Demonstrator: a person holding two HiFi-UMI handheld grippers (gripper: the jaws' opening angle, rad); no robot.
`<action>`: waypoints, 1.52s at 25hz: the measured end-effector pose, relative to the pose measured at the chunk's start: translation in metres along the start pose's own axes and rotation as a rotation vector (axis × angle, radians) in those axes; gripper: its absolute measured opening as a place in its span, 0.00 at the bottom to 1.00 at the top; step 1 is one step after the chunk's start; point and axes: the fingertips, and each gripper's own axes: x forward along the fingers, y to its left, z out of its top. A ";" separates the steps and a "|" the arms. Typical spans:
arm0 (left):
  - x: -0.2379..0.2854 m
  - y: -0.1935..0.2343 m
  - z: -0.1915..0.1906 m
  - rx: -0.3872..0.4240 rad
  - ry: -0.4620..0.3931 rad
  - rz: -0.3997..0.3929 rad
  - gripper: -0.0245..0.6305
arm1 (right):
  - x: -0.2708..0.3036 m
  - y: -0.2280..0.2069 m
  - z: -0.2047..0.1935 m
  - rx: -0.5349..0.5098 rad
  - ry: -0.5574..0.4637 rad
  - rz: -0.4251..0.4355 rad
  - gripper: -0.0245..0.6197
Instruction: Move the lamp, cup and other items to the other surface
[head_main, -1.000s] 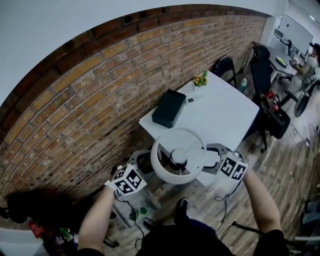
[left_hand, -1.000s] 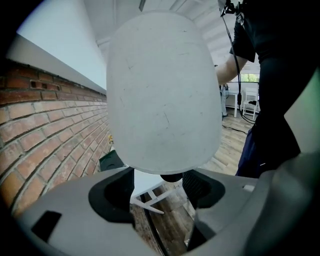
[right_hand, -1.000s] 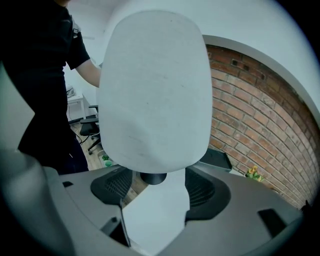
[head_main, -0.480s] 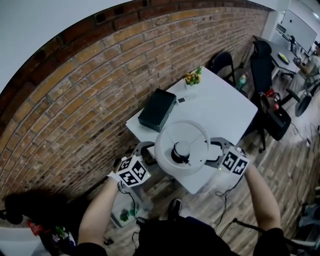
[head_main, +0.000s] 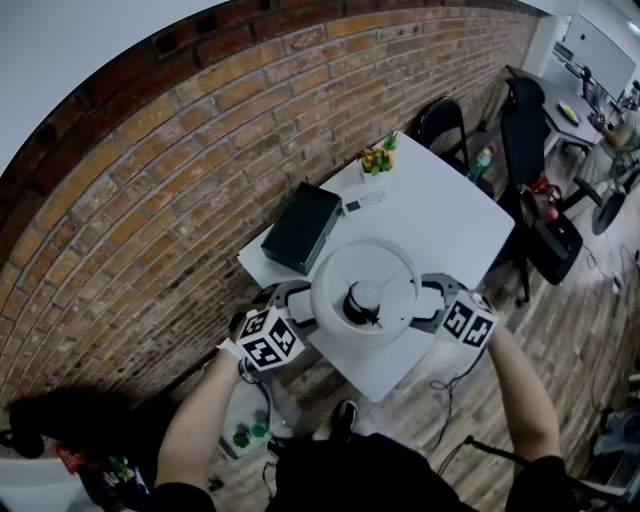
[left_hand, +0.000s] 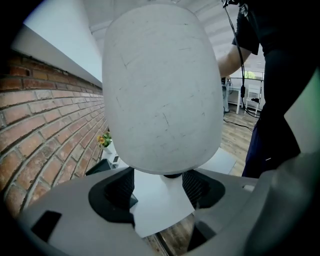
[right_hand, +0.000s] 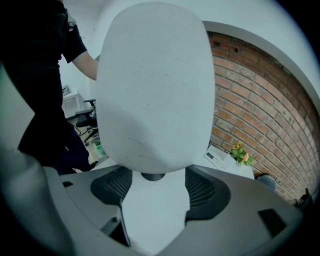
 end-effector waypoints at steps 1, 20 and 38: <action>0.004 0.000 0.000 0.002 0.008 -0.003 0.48 | 0.002 -0.002 -0.005 0.000 0.009 0.003 0.56; 0.028 -0.006 0.004 -0.159 -0.051 0.009 0.48 | 0.010 -0.016 -0.031 0.117 -0.036 -0.072 0.56; -0.091 -0.117 -0.075 -0.441 -0.154 0.142 0.48 | 0.004 0.121 0.000 0.213 -0.033 -0.125 0.44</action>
